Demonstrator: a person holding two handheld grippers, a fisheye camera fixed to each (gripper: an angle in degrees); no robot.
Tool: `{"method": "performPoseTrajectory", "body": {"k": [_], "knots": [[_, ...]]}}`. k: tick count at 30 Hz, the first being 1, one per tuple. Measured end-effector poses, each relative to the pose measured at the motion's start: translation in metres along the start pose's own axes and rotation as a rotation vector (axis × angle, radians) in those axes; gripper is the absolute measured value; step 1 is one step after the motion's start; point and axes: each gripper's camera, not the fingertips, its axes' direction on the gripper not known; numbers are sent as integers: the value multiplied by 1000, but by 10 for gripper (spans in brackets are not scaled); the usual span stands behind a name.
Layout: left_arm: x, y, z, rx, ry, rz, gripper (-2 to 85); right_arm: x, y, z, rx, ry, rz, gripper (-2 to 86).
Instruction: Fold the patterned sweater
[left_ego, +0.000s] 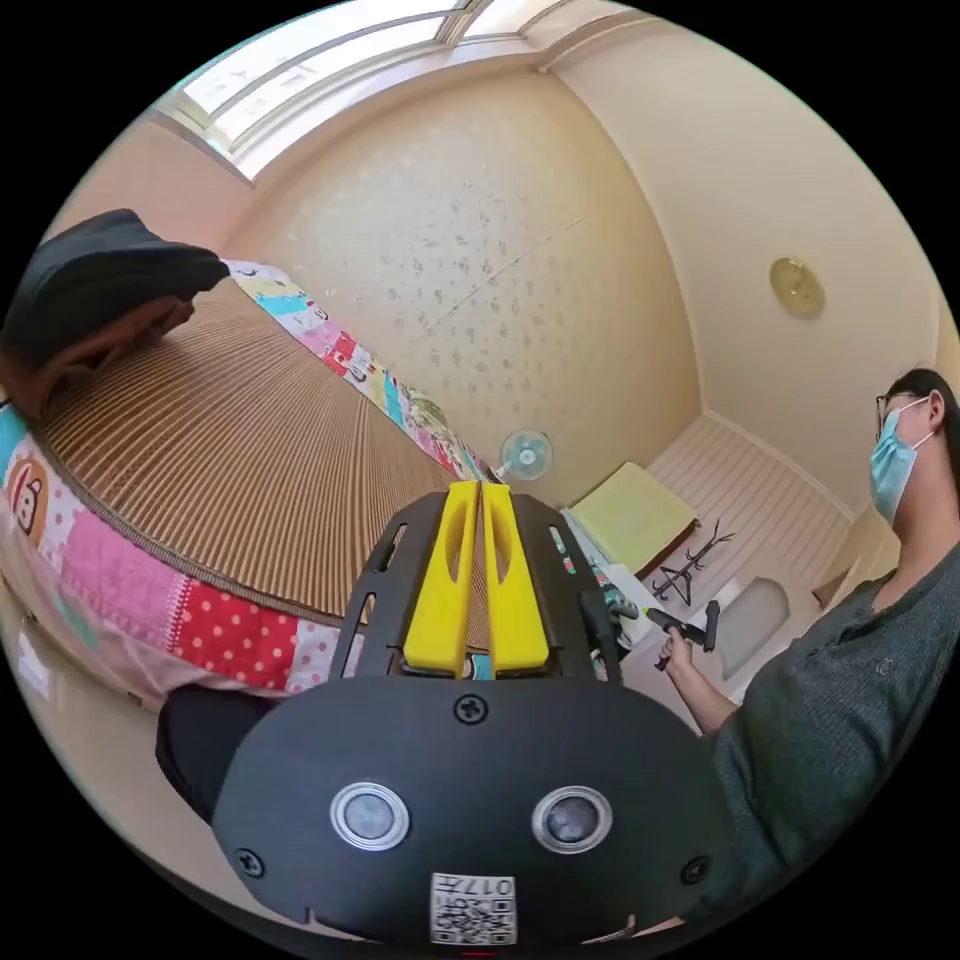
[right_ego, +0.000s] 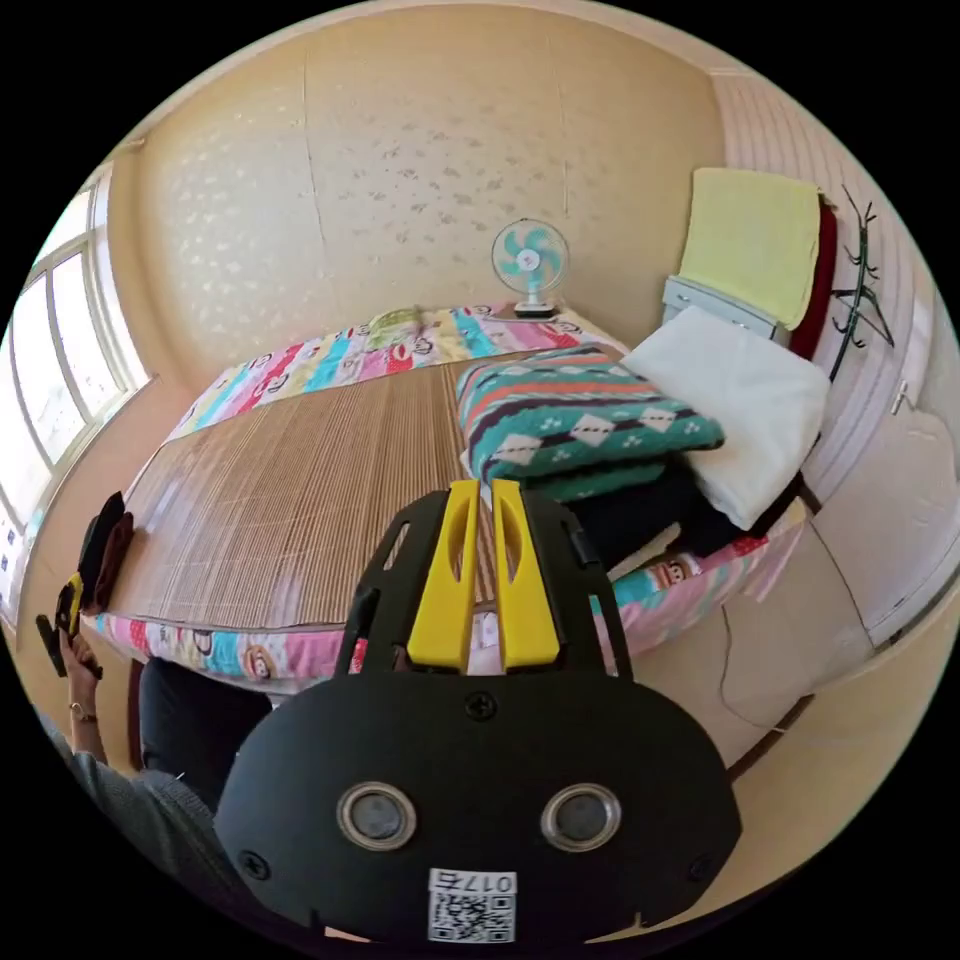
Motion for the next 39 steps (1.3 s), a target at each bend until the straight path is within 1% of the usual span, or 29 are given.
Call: {"method": "performPoseTrajectory", "body": {"k": [1,3,5,7,9,10,11,12,13,14,15,16,18,20,21,22,23,24,25,26,27,28,30,32,33,34,35,38,39], "knots": [[7,-7,8,-37,10,26,-10,7,4,-15,81,72,28,65],[50,-23,33,-142,2,180,-10,15,11,-25,167,96,66,90],[81,-23,47,-175,-32,264,-10,23,13,-20,162,19,112,111],[103,-17,58,-180,-35,304,-10,27,9,8,59,-91,147,125],[112,-5,68,-177,-3,268,-10,24,7,41,-21,-112,155,127],[112,-2,70,-176,11,245,-10,21,6,66,-101,-156,185,124],[109,5,71,-168,45,192,-10,20,5,72,-120,-171,224,115],[103,13,70,-155,80,138,-10,14,3,68,-81,-212,276,97],[101,17,69,-151,94,115,-10,2,0,52,5,-245,281,64],[96,24,67,-151,103,80,-10,-6,-3,42,41,-245,273,47],[93,30,64,-168,84,56,-10,-27,-11,24,91,-300,212,37],[91,32,63,-179,68,47,-10,-52,-19,9,99,-378,123,28],[85,40,57,-210,10,19,-10,-94,-20,-6,75,-491,-5,18],[81,44,53,-210,-5,-5,-10,-137,-1,-33,152,-816,-193,10],[79,45,51,-206,-10,-14,-10,-169,18,-54,166,-1060,-289,8],[79,45,51,-203,-15,-17,-10,-212,36,-71,72,-1026,-419,7],[78,45,50,-196,-28,-21,-10,-234,48,-80,40,-945,-511,7],[77,44,49,-183,-41,-28,-10,-269,74,-93,28,-729,-660,8],[77,44,49,-174,-44,-33,-10,-290,100,-99,74,-496,-739,9],[76,43,49,-156,-41,-41,-10,-298,111,-99,108,-379,-759,10],[75,42,50,-150,-31,-44,-10,-305,127,-97,175,-179,-770,13],[74,41,52,-153,-26,-44,-10,-307,136,-94,224,-33,-787,16],[72,39,64,-211,-31,-34,-10,-300,132,-88,223,36,-791,30],[69,40,73,-256,-56,-34,-10,-280,112,-75,145,-14,-717,60],[65,41,77,-268,-63,-42,-10,-264,94,-61,63,-38,-656,84],[63,42,79,-268,-60,-50,-10,-244,75,-46,-7,-15,-573,103],[58,44,81,-261,-44,-71,-10,-233,67,-39,-28,7,-532,110],[48,48,87,-237,-4,-113,-10,-175,32,-5,-25,199,-389,122],[45,49,90,-242,-5,-126,-10,-151,19,14,-50,282,-343,121]]}}
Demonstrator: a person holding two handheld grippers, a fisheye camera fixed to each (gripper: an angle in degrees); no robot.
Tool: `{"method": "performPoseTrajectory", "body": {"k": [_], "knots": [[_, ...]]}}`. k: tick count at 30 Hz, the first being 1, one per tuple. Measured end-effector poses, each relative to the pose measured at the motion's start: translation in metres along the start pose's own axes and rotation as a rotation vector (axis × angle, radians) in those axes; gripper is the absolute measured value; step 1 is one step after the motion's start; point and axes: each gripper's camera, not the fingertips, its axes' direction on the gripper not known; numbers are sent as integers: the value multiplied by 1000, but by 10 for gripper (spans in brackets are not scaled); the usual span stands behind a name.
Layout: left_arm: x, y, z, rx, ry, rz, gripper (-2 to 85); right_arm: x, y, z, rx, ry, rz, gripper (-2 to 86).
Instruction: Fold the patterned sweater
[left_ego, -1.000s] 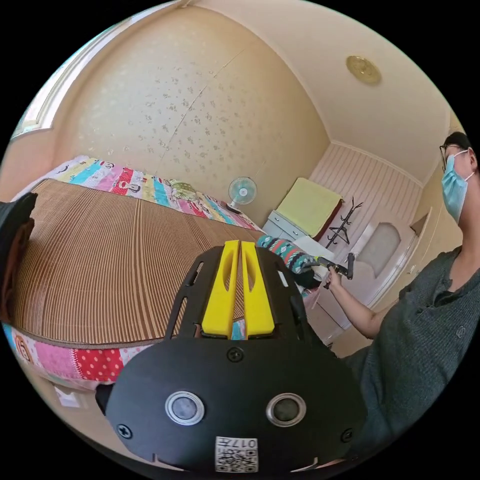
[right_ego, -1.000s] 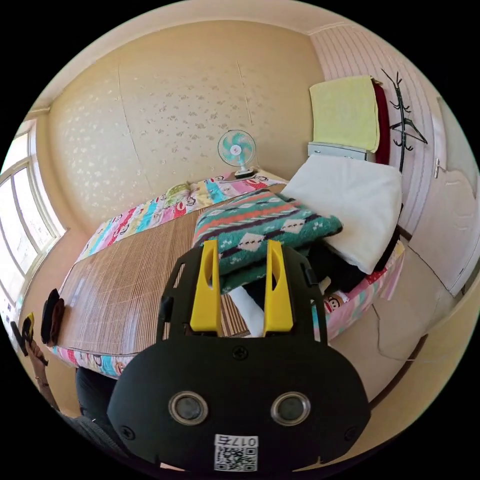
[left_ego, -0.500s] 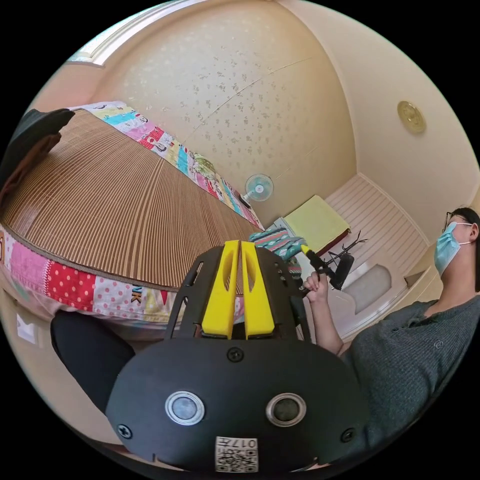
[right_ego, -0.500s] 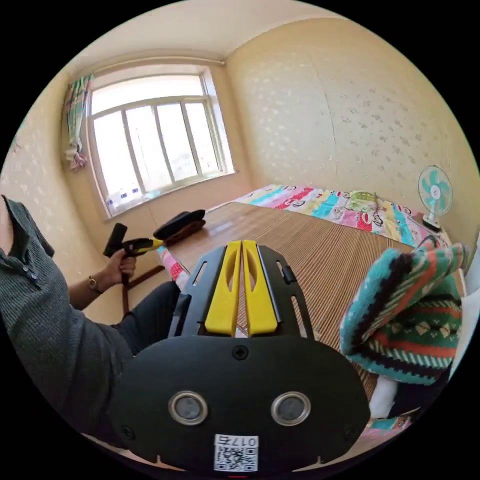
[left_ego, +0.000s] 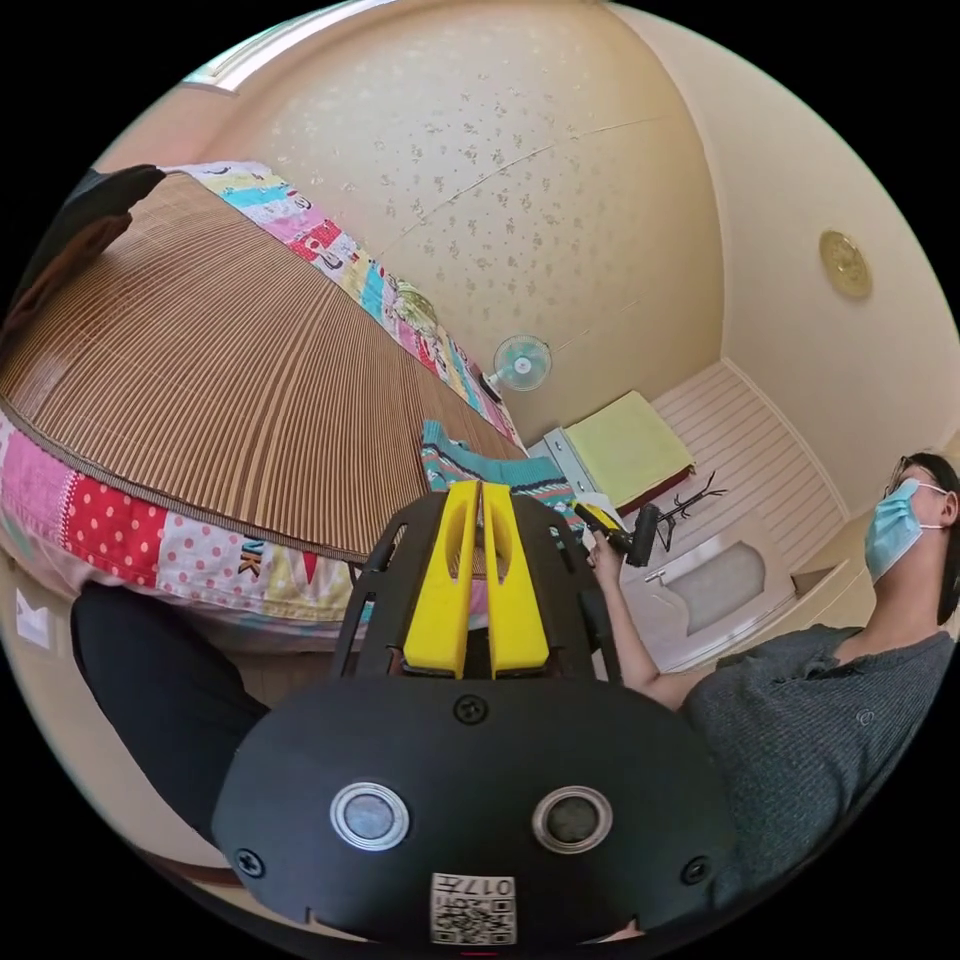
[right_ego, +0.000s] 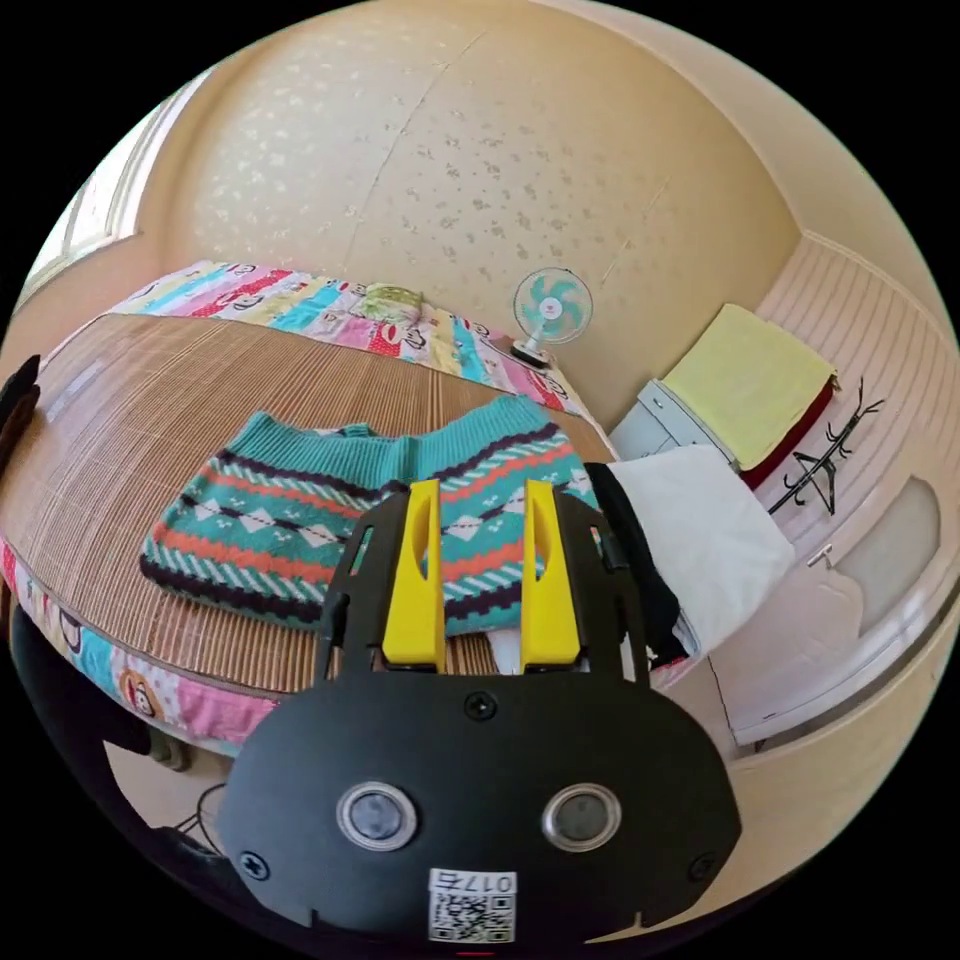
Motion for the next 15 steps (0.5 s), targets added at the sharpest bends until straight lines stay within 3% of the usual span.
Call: {"method": "performPoseTrajectory", "body": {"k": [2,4,5,8,10,12,15], "knots": [[-4,-2,6,-20,-5,-11,-10,32,-8,45,-113,-7,52,113],[-6,-4,10,-35,-7,-7,-10,71,-9,106,-304,-157,127,84],[-7,-6,12,-39,-13,-6,-10,80,-8,112,-314,-190,148,77],[-13,-10,13,-33,-29,-15,-10,130,3,102,-200,-544,226,43],[-18,-12,14,-19,-34,-28,-10,151,27,95,-139,-942,235,32],[-25,-14,19,-10,-33,-50,-10,140,50,89,-153,-1047,126,30],[-34,-20,32,-29,-26,-68,-10,102,96,85,-248,-1047,-43,27]]}}
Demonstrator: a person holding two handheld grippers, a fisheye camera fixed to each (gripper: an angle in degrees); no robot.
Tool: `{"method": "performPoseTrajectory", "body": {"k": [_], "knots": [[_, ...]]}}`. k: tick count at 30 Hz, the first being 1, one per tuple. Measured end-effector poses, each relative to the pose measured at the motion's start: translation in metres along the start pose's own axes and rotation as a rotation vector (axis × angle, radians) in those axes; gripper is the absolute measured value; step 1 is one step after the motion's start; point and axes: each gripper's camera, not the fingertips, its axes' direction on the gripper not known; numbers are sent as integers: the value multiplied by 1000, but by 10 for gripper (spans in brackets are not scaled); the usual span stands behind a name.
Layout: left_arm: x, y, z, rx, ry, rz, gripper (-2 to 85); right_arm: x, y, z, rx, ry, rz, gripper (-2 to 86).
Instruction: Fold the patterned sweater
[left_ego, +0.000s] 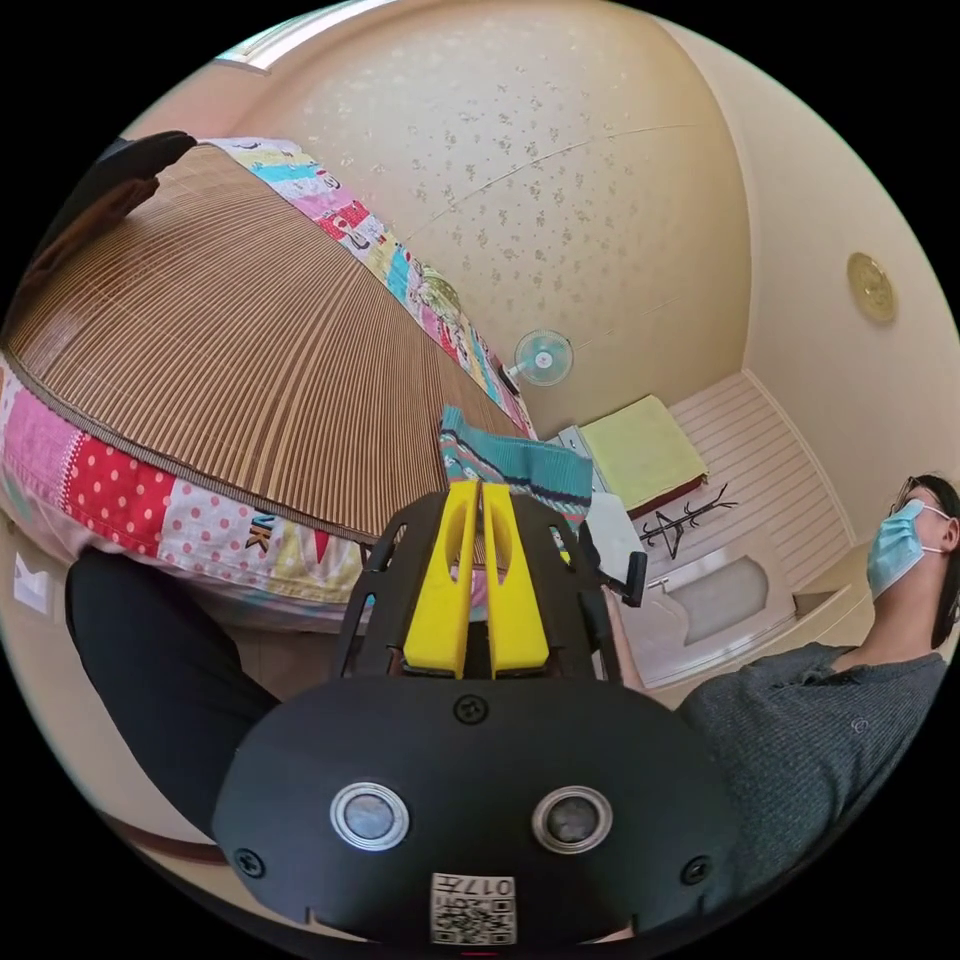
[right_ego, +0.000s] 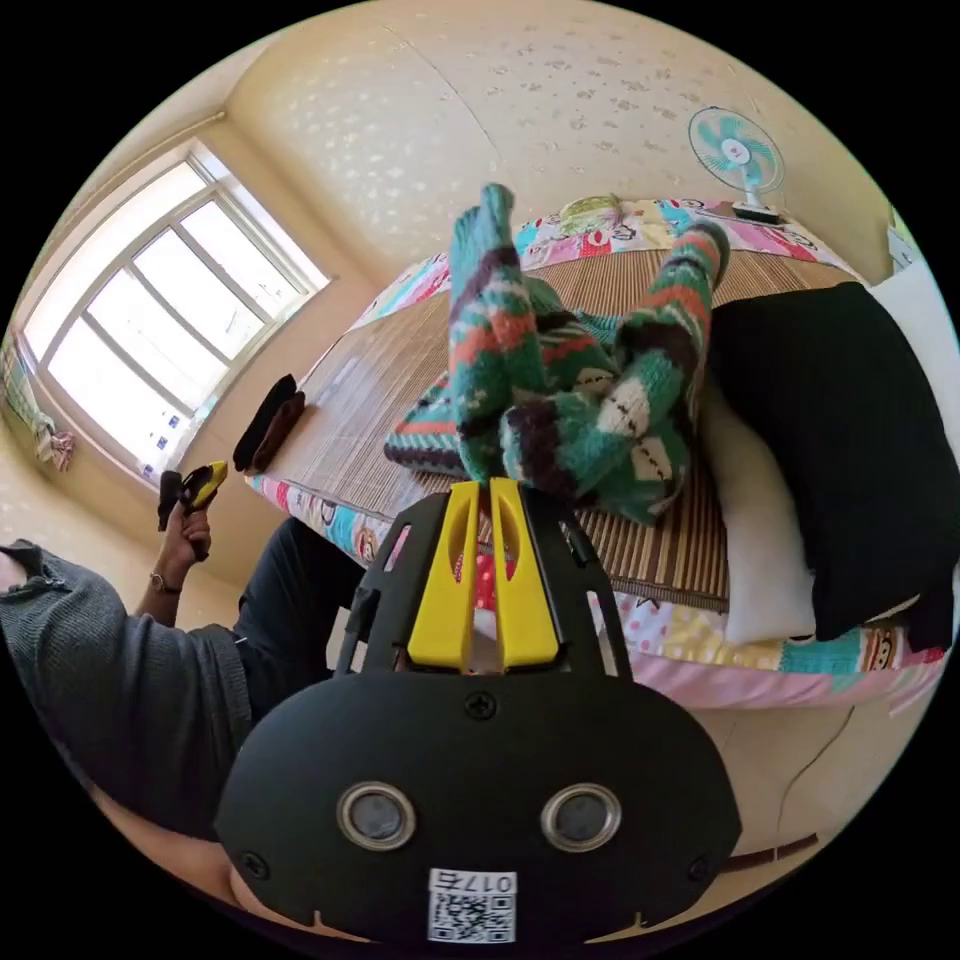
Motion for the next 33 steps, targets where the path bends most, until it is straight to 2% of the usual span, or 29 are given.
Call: {"method": "performPoseTrajectory", "body": {"k": [6,8,11,14,16,18,20,22,24,26,28,31,33], "knots": [[0,-21,26,-42,29,15,-10,36,22,21,-155,-278,68,26],[5,-26,29,-42,26,39,-10,34,6,-4,-93,-305,-6,30],[6,-30,32,-46,8,60,-10,29,-32,-65,128,-318,-114,47],[0,-30,34,-47,-1,47,-10,26,-84,-92,225,-111,-107,108],[-7,-29,38,-52,4,29,-10,32,-138,-72,147,68,-17,152],[-14,-28,44,-61,31,2,-10,33,-175,-42,64,104,-7,163],[-15,-30,47,-66,50,-1,-10,36,-207,0,-68,269,24,155],[-12,-34,47,-69,51,10,-10,45,-235,51,-276,519,99,106],[-8,-40,41,-61,40,37,-10,33,-245,49,-242,528,86,77],[-7,-44,33,-51,19,57,-10,9,-246,20,-133,511,19,64],[-12,-47,25,-39,-15,58,-10,-24,-217,-47,110,326,-141,54],[-29,-50,17,-21,-37,26,-10,-34,-158,-114,215,-5,-324,49],[-46,-52,20,-26,-29,-17,-10,-26,-119,-135,224,-91,-388,49]]}}
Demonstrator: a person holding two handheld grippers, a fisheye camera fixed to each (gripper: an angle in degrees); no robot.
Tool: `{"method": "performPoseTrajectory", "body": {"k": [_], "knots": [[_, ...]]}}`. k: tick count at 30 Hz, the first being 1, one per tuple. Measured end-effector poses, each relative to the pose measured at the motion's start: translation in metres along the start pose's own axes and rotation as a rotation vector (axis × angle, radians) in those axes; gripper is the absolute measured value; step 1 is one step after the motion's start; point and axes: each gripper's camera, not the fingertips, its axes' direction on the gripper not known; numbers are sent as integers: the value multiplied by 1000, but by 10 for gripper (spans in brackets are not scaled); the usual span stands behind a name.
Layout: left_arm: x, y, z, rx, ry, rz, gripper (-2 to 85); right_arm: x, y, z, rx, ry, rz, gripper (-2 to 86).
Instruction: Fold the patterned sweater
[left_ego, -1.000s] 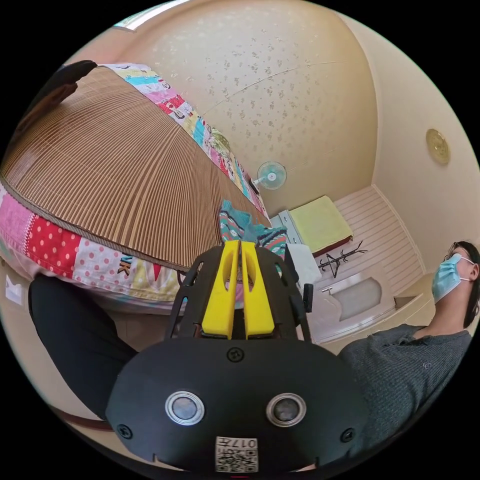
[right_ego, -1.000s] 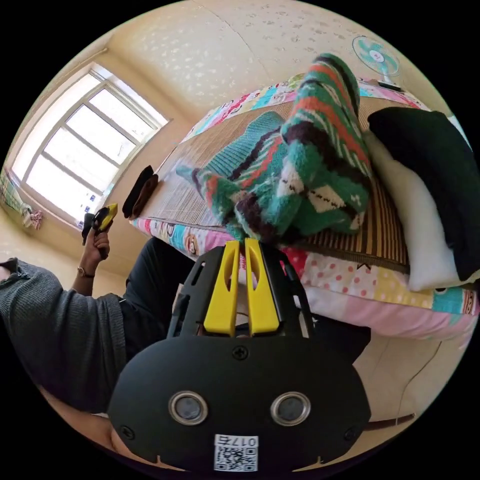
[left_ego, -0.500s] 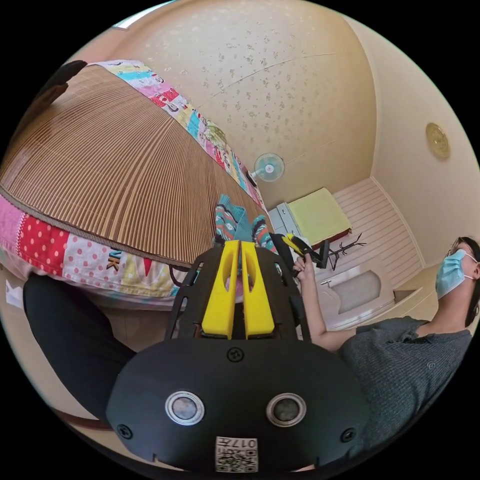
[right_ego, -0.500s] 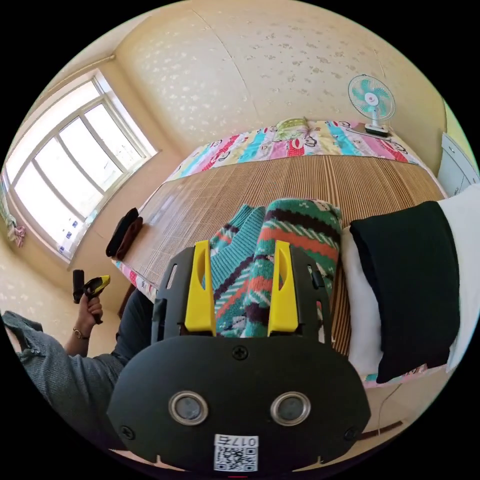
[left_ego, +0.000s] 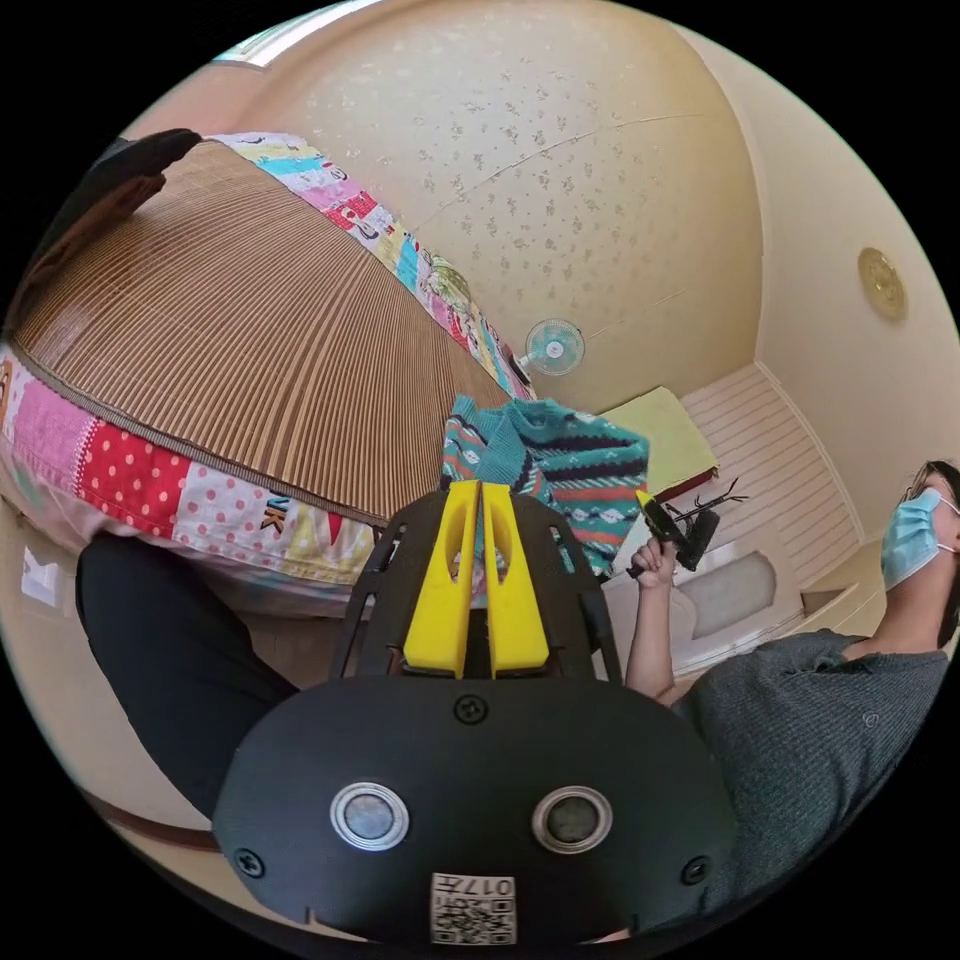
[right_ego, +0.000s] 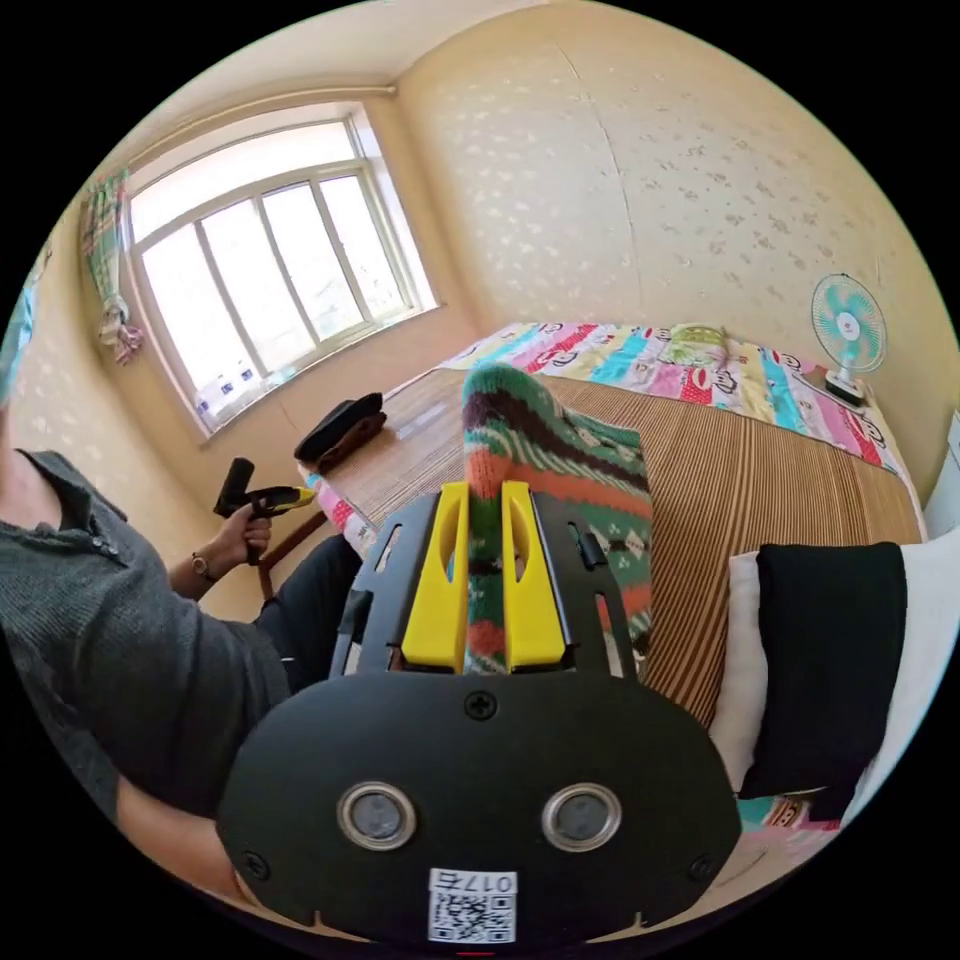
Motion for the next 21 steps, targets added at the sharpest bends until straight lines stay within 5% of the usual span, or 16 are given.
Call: {"method": "performPoseTrajectory", "body": {"k": [2,7,14,17,21], "knots": [[-11,-4,7,-9,18,-26,-10,7,37,-17,-32,-18,28,48],[-16,-22,43,-83,77,-11,-10,79,124,-41,-182,137,620,50],[5,-48,67,-129,132,82,-10,52,78,-80,110,303,538,142],[2,-51,62,-131,129,87,-10,77,30,-54,81,184,546,187],[-11,-48,43,-106,130,61,-10,97,-46,17,-9,-211,503,219]]}}
